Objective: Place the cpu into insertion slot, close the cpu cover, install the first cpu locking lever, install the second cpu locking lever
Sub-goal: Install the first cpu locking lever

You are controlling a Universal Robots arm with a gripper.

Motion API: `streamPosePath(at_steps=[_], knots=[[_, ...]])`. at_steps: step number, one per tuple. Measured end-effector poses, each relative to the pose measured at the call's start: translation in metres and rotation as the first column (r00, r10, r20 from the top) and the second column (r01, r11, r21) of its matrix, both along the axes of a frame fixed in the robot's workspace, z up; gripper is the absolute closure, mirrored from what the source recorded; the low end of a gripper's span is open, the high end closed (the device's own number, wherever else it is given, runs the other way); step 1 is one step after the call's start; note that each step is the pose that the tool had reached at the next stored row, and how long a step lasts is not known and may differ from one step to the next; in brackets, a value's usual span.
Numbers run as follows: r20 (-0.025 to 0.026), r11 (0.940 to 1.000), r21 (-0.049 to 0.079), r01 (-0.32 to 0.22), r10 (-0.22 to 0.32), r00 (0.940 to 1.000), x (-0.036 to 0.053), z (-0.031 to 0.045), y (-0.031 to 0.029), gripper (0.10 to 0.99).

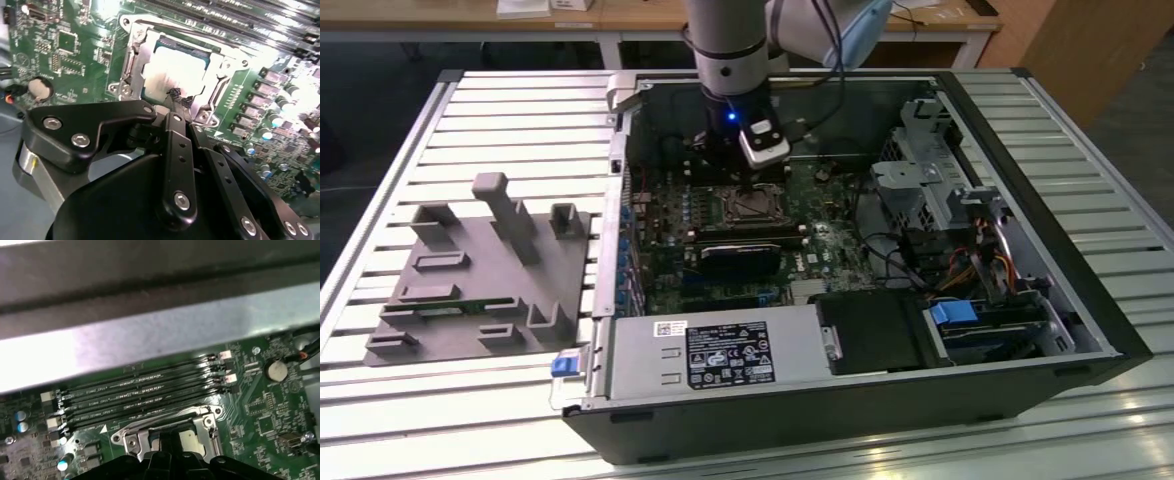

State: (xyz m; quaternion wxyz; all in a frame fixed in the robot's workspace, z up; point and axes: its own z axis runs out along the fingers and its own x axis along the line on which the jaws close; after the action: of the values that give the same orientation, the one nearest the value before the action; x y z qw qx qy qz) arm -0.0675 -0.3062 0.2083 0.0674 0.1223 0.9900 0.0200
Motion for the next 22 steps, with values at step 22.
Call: streamPosePath(at_steps=[22], knots=[[-0.0199, 0.9998, -0.017, 0.013, -0.013, 0.9997, 0.0056, -0.0016, -0.0144, 0.98]])
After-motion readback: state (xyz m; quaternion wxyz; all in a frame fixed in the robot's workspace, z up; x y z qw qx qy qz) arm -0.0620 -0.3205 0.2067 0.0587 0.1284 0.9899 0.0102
